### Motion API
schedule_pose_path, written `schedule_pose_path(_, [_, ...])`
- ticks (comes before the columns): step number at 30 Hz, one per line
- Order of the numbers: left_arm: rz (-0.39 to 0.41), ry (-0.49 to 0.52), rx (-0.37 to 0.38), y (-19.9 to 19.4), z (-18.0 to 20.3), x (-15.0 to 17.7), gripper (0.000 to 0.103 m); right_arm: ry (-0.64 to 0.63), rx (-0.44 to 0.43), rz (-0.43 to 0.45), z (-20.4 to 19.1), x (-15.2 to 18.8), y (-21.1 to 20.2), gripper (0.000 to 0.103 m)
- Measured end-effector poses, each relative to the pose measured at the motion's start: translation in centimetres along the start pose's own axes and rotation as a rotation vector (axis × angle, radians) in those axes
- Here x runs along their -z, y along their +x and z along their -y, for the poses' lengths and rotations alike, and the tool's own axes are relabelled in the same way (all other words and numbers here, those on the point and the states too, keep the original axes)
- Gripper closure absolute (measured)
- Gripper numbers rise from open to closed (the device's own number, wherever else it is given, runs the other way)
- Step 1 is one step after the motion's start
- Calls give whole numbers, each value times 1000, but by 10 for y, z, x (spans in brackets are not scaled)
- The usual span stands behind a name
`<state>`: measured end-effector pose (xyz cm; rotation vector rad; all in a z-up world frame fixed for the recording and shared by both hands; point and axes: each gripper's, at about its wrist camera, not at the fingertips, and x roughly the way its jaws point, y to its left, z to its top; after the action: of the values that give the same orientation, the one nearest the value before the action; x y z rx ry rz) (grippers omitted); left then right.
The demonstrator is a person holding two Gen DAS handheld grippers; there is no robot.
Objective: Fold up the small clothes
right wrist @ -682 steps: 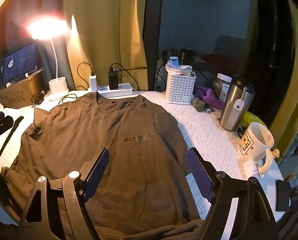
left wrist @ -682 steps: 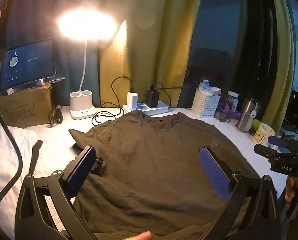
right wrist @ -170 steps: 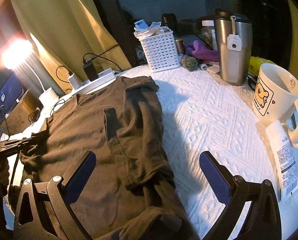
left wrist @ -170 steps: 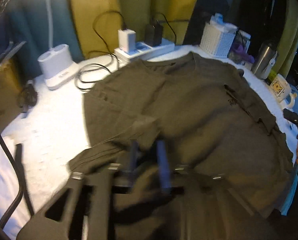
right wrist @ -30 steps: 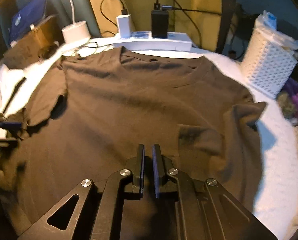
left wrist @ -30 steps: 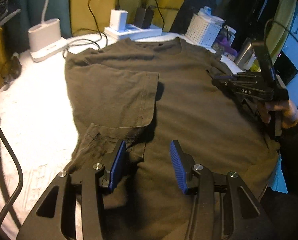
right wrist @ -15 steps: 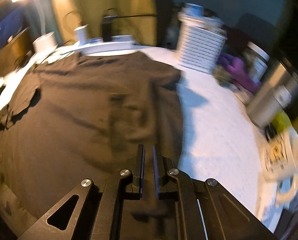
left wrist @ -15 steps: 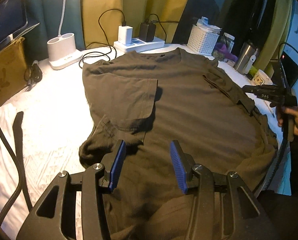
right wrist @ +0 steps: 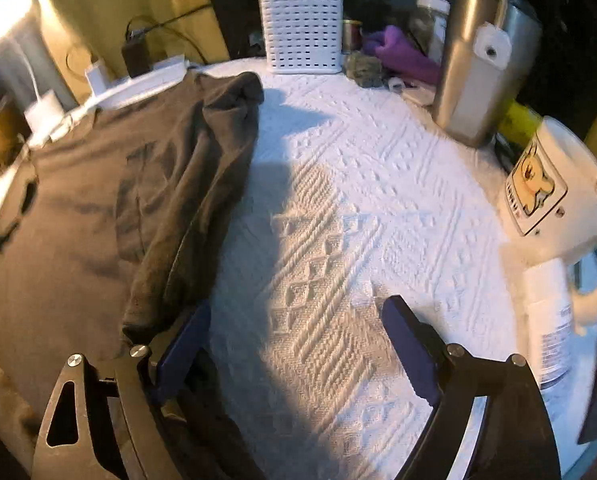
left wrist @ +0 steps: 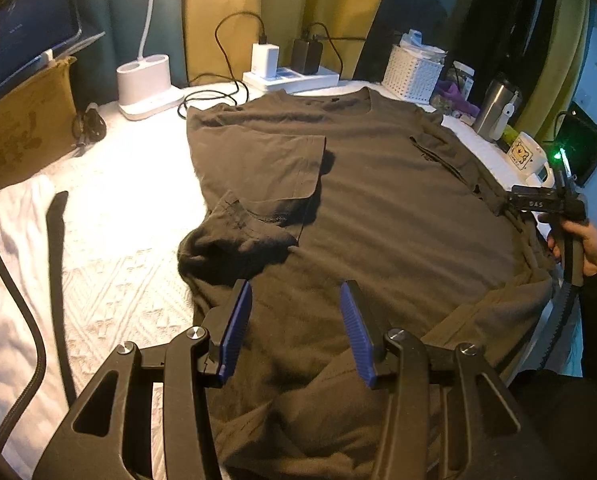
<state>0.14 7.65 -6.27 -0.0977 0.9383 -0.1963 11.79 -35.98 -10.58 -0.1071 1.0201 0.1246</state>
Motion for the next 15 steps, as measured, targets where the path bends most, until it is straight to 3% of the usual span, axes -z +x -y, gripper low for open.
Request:
schedule_pose_path(5, [26, 1, -17, -18, -7, 7, 57, 47, 24, 39, 3, 4, -22, 14])
schedule_pose_path(9, [29, -18, -11, -23, -14, 16, 41, 37, 33, 101, 0, 14, -50, 14])
schedule_pose_path(15, [11, -21, -1, -26, -16, 34, 41, 0, 2, 151, -19, 43, -84, 15])
